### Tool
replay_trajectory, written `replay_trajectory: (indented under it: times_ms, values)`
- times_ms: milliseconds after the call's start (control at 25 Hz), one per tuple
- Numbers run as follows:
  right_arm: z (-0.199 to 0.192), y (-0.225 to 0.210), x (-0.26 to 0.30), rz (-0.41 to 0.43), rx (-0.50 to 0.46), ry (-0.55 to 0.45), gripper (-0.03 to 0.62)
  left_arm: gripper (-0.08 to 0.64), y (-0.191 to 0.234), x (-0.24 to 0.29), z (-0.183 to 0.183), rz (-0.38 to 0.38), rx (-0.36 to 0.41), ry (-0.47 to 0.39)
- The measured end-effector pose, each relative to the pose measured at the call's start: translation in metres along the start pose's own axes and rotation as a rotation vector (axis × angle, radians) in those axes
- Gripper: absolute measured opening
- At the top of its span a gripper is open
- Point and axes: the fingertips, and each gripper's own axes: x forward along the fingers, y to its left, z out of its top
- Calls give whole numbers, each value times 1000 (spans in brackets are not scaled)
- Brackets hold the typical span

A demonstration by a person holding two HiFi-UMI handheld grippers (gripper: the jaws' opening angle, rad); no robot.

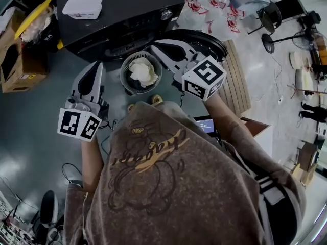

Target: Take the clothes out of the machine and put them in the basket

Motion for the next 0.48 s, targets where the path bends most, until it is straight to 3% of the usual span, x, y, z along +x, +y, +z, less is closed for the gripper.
replay_trajectory:
  times_ms: [480]
  values:
    - [-10, -18, 5, -4, 9, 3, -4, 5, -1, 19, -16, 57, -28, -10]
